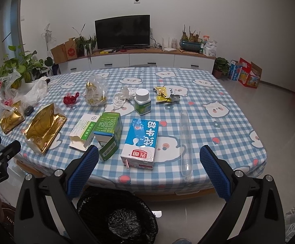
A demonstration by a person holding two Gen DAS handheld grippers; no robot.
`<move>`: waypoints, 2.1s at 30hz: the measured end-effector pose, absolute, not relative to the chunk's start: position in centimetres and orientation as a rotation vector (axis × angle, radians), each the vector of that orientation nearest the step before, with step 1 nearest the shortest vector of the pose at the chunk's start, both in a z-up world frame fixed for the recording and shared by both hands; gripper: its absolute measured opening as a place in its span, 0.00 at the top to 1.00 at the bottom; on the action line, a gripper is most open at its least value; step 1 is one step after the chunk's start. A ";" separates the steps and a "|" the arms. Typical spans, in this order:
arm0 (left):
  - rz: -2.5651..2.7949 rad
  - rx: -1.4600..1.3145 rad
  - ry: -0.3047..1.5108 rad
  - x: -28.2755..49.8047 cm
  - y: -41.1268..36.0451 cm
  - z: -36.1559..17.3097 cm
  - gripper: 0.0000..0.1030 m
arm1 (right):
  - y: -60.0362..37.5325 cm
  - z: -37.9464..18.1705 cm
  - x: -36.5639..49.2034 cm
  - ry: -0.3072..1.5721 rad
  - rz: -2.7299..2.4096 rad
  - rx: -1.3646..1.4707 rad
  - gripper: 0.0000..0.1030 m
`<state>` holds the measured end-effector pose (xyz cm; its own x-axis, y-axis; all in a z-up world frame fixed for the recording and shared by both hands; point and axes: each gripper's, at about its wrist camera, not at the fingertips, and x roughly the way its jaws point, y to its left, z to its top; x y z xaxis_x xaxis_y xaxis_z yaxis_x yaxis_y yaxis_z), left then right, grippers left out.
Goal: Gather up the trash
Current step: 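Reach the left tool to the gold foil bag while the right tool reaches the green box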
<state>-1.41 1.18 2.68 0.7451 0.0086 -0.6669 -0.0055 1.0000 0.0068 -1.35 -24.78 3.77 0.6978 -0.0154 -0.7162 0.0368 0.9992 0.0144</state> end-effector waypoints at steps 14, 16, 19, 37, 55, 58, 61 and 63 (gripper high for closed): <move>0.063 0.017 0.754 1.4 5.3 3.3 0.06 | -19.8 3.9 1.7 0.837 0.024 -0.007 0.07; 0.059 0.014 0.764 2.3 5.9 3.2 0.06 | -19.1 3.4 2.4 0.848 0.027 -0.019 0.07; 0.054 -0.001 0.785 3.9 6.7 2.7 0.06 | -18.2 2.7 3.9 0.868 0.029 -0.029 0.07; 0.032 0.030 0.937 13.6 7.3 -4.4 0.08 | -14.7 -3.2 12.9 1.004 0.008 -0.056 0.18; 0.021 0.052 1.025 16.0 7.3 -7.0 0.43 | -14.3 -7.0 15.2 1.110 -0.015 -0.045 0.49; 0.013 0.048 1.038 16.1 7.3 -7.3 0.50 | -14.2 -7.3 15.3 1.117 -0.015 -0.051 0.53; 0.009 0.040 1.051 16.2 7.3 -7.7 0.57 | -14.2 -7.6 15.4 1.125 -0.021 -0.059 0.55; 0.011 0.034 1.061 16.3 7.4 -7.9 0.63 | -14.2 -7.7 15.4 1.128 -0.027 -0.059 0.56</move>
